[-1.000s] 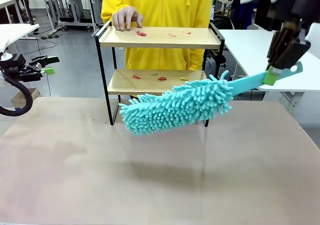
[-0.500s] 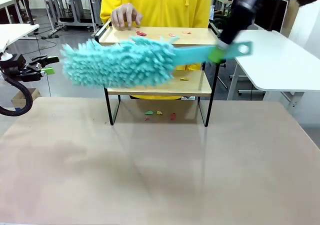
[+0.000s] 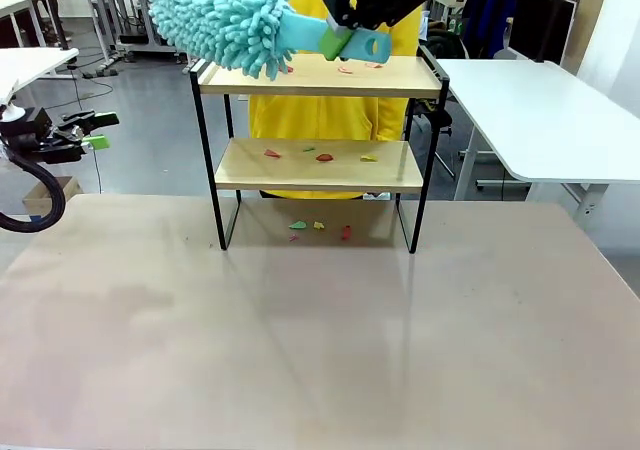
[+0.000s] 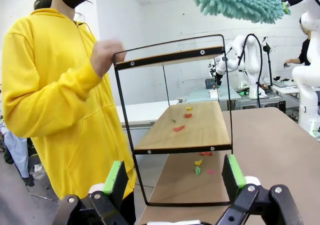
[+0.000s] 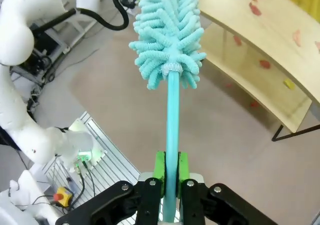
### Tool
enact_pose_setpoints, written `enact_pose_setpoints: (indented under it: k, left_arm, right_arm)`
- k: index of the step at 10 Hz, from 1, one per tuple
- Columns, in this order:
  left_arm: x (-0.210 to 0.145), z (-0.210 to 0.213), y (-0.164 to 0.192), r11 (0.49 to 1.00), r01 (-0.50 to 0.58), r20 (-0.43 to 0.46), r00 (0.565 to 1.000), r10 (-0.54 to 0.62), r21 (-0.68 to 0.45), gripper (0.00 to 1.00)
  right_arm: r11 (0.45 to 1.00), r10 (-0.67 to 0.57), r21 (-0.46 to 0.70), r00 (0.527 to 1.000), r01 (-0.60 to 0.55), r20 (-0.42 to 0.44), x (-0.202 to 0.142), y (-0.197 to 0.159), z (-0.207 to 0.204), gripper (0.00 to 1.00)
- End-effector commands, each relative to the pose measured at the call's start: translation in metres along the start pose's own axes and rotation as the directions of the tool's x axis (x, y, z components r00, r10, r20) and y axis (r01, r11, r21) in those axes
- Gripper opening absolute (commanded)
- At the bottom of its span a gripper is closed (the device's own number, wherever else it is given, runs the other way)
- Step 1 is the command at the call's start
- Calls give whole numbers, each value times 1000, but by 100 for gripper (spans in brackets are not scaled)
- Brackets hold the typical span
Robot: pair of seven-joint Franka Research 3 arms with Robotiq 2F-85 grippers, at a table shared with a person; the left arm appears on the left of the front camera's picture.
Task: Clean the shelf.
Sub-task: Clean the specific section of the Shelf indicated by the human with the Duster.
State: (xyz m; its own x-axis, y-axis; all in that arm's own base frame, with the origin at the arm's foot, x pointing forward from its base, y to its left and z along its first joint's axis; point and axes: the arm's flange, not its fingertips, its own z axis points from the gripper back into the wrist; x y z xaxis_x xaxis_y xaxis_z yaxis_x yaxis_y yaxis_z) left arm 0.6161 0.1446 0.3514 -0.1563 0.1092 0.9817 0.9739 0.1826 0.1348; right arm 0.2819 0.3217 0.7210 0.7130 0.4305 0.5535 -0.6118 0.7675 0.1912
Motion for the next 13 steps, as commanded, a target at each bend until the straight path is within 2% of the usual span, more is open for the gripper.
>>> enact_pose_setpoints:
  k: [1, 5, 6, 7, 9, 10, 13]
  left_arm:
    - [2, 0, -2, 1000, 7, -3, 1000, -7, 0, 100]
    - [2, 0, -2, 1000, 7, -3, 1000, -7, 0, 100]
    - [2, 0, -2, 1000, 7, -3, 1000, -7, 0, 100]
    - [2, 0, -2, 1000, 7, -3, 1000, -7, 0, 100]
    - [2, 0, -2, 1000, 7, -3, 1000, -7, 0, 100]
    - [2, 0, -2, 1000, 7, -3, 1000, -7, 0, 100]
    - [2, 0, -2, 1000, 7, -3, 1000, -7, 0, 100]
  right_arm:
    - [1000, 24, 1, 1000, -24, 5, -3, 4, 4, 13]
    - [1000, 18, 1, 1000, -18, -7, -1, 4, -1, 13]
    - [992, -57, -105, 996, 64, 65, 18, 26, -9, 13]
    - [981, -94, -156, 989, 112, 116, 37, 42, -17, 13]
    - [956, -229, -153, 962, 251, 148, 67, 53, -45, 13]
    - [934, -278, -187, 947, 306, 158, 77, 56, -58, 13]
    - [891, -363, -220, 914, 397, 181, 102, 70, -86, 13]
